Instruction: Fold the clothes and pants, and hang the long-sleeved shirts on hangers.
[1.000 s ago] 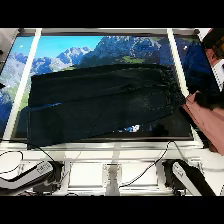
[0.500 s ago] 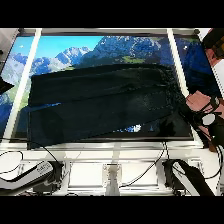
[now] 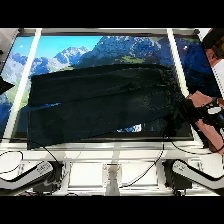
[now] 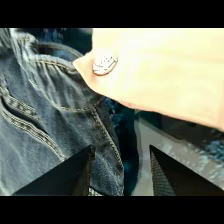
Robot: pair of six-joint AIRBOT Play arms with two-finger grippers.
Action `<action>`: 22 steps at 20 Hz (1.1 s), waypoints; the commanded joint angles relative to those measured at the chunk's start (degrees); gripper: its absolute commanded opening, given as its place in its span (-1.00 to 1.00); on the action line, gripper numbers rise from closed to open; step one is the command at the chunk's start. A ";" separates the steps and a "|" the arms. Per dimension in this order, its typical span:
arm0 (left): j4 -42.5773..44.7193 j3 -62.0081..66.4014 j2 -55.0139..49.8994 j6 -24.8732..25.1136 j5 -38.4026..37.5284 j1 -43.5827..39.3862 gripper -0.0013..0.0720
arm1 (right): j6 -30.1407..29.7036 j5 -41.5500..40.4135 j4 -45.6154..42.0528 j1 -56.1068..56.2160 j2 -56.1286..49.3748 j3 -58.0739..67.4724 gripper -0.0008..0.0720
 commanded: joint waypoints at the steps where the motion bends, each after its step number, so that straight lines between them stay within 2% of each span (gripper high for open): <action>1: -0.02 -0.02 -0.04 -0.02 0.02 0.07 -0.90 | -11.28 3.58 10.86 -0.87 -6.36 2.58 0.17; 8: 0.00 -0.02 -0.04 -0.02 0.02 0.07 -0.90 | -21.42 2.95 21.68 -0.87 -11.21 2.64 0.15; 10: 0.00 -0.02 -0.04 -0.02 0.02 0.07 -0.90 | -24.90 2.27 22.82 -0.87 -11.34 2.69 -0.24; 12: 0.04 -0.02 -0.04 0.02 0.02 0.07 -0.90 | -27.80 2.21 23.02 -0.87 -11.23 3.52 -0.75; 13: 0.04 -0.02 -0.04 0.00 0.02 0.07 -0.90 | -29.20 2.78 23.02 -0.87 -11.21 4.28 -0.86; 14: 0.02 -0.02 -0.04 0.02 0.04 0.07 -0.90 | -30.12 3.96 22.99 -0.85 -11.21 5.25 -0.87; 15: 0.02 -0.02 -0.04 0.02 0.04 0.07 -0.80 | -30.32 5.27 23.02 -0.74 -11.19 6.29 -0.87; 16: 0.00 -0.02 -0.04 0.00 0.02 0.04 -0.29 | -30.34 6.60 23.02 -0.63 -11.19 7.43 -0.88; 17: 0.02 -0.02 -0.04 -0.04 -0.02 -0.04 0.44 | -30.32 7.65 23.06 -0.37 -11.17 8.50 -0.88; 18: 0.33 -0.02 -0.04 -0.07 -0.98 -0.07 0.57 | -30.32 8.20 23.08 -0.22 -11.17 9.46 -0.88; 19: 1.86 -0.02 -0.04 -0.17 -2.34 -0.07 0.04 | -30.29 8.59 22.99 0.07 -11.19 10.32 -0.88; 20: 4.37 -0.07 -0.04 -1.27 -3.34 -0.04 -0.73 | -30.29 8.85 23.12 0.20 -11.19 10.84 -0.87; 22: 8.85 -1.14 0.09 -4.98 -3.65 0.52 -0.82 | -30.25 9.07 23.10 0.17 -11.19 11.28 -0.87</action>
